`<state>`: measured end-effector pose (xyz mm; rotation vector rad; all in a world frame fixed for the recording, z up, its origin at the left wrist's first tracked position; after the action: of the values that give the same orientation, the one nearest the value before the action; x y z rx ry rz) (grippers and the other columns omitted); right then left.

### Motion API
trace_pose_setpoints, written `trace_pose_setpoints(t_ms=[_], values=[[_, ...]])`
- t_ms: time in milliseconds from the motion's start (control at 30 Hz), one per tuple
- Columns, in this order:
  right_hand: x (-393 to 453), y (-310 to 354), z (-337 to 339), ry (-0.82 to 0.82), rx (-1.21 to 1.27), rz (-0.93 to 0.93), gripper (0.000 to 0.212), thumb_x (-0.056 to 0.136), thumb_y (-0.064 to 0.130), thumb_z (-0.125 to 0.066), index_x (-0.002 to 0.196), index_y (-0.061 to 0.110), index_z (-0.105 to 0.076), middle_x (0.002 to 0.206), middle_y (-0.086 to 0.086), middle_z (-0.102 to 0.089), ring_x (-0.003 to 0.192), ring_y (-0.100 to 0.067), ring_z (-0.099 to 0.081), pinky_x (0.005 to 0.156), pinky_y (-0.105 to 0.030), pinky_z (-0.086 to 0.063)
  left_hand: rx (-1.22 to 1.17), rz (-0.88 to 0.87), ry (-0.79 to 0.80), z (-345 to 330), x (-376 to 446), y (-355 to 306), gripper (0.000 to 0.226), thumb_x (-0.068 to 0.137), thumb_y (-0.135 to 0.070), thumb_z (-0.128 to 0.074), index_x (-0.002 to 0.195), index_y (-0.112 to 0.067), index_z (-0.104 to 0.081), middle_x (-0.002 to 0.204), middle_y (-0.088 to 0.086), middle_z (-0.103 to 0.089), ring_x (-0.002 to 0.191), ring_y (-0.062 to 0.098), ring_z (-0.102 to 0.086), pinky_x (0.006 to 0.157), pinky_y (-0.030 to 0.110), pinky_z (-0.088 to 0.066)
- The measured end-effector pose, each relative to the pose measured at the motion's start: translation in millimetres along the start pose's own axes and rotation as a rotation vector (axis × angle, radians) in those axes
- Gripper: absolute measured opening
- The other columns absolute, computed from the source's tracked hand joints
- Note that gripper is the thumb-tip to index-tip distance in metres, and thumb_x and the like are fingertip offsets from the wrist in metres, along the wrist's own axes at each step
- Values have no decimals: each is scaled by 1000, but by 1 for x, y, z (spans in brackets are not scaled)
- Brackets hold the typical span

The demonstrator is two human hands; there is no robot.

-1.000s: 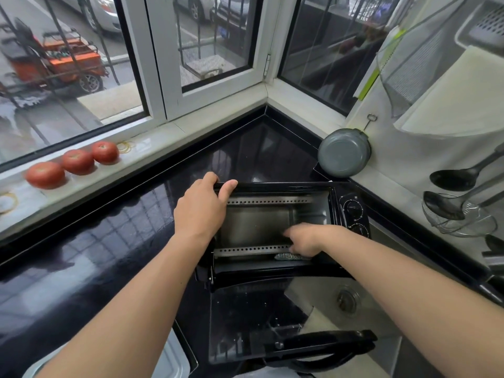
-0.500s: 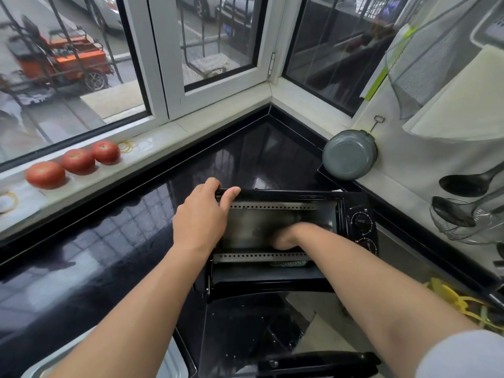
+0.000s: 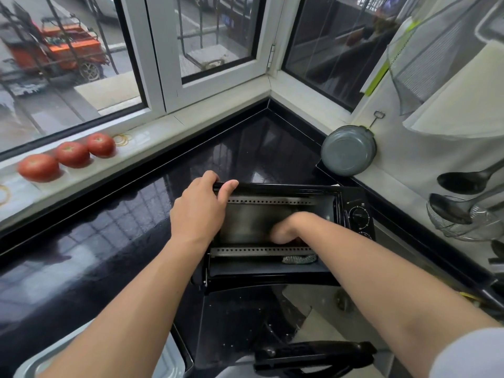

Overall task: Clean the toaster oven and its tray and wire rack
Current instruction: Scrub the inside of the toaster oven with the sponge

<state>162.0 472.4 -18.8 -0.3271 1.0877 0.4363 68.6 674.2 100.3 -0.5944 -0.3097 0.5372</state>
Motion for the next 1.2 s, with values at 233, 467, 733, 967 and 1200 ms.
trace_pose_setpoints(t_ms=[233,467,733,967,1200], values=[[2,53,4,-112,128,278,70,101,65,-24,154,20,-36,152,-1,-45,143,-20,-35,107,-34,-25,5,2,-2,1,-2,0,55,98,-76,-35,107,-25,-54,96,-9,-55,87,32,-61,70,40,-40],[6,3,-1,-3,6,24,52,109,34,-33,154,8,-32,159,-12,-33,145,-29,-34,115,-39,-29,-2,19,1,0,0,-1,55,98,-76,-36,105,-24,-54,94,-7,-56,82,27,-55,70,39,-38],[-4,17,8,71,-61,110,66,93,37,-68,152,25,-42,154,-3,-41,139,-28,-40,107,-35,-36,-14,8,6,-3,3,2,57,97,-76,-36,112,-25,-57,110,2,-67,96,36,-63,74,41,-40],[3,9,-1,126,-178,53,77,90,47,-68,152,12,-39,158,-10,-37,143,-34,-36,114,-51,-35,-11,17,-10,-3,4,3,58,96,-78,-35,112,-26,-57,102,-2,-63,87,29,-58,72,40,-38],[2,-10,2,200,-621,-59,67,85,42,-75,140,12,-54,149,-11,-48,124,-34,-55,99,-49,-51,-18,16,-15,-1,0,2,54,96,-77,-36,105,-27,-54,92,-10,-53,78,22,-49,70,39,-37]])
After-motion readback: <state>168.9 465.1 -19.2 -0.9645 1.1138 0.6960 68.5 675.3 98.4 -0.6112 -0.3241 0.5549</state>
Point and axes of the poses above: each hand's wrist, its own x-axis towards the middle knuckle, its own z-axis out of the back of the hand, y = z × x, the point moved 8 cm from there along x, towards the middle knuckle
